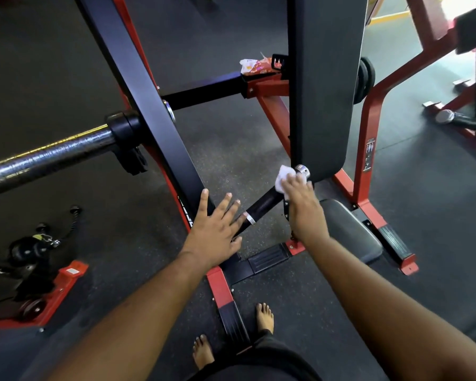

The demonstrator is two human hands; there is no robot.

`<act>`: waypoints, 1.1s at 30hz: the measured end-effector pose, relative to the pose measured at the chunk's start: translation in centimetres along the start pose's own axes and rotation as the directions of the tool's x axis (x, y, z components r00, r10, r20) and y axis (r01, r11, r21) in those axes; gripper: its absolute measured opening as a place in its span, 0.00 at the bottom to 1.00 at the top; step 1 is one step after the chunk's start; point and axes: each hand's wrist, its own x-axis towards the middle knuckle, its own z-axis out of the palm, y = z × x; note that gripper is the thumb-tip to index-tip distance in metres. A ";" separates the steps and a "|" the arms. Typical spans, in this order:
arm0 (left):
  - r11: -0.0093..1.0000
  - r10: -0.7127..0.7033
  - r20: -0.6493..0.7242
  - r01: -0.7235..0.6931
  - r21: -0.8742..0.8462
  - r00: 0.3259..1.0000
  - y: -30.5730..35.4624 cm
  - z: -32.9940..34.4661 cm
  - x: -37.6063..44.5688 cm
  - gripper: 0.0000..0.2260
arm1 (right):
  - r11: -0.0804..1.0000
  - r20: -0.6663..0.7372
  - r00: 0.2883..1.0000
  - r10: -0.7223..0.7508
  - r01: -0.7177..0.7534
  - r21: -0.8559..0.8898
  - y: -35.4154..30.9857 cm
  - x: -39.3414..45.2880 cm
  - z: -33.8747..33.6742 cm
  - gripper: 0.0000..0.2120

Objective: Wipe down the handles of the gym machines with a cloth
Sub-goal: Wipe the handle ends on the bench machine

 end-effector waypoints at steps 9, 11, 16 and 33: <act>1.000 -0.014 -0.015 0.014 -0.021 1.000 0.1 -0.2 -0.2 0.29 | 0.990 0.165 0.978 -0.130 0.136 -0.028 -2.2 -3.1 4.0 0.33; 1.000 -0.012 -0.008 0.012 -0.020 1.000 0.1 -0.3 -0.2 0.29 | 0.976 0.243 0.945 -0.219 0.215 0.042 -2.5 -5.0 4.3 0.33; 1.000 -0.021 0.001 0.021 -0.022 1.000 0.2 -0.3 -0.1 0.29 | 0.981 0.144 0.970 -0.194 0.191 0.031 -1.1 -1.8 1.3 0.32; 0.999 -0.022 -0.010 0.021 -0.024 1.000 0.3 -0.1 -0.2 0.29 | 0.968 0.098 0.992 -0.080 0.055 0.243 -1.6 -5.9 1.4 0.23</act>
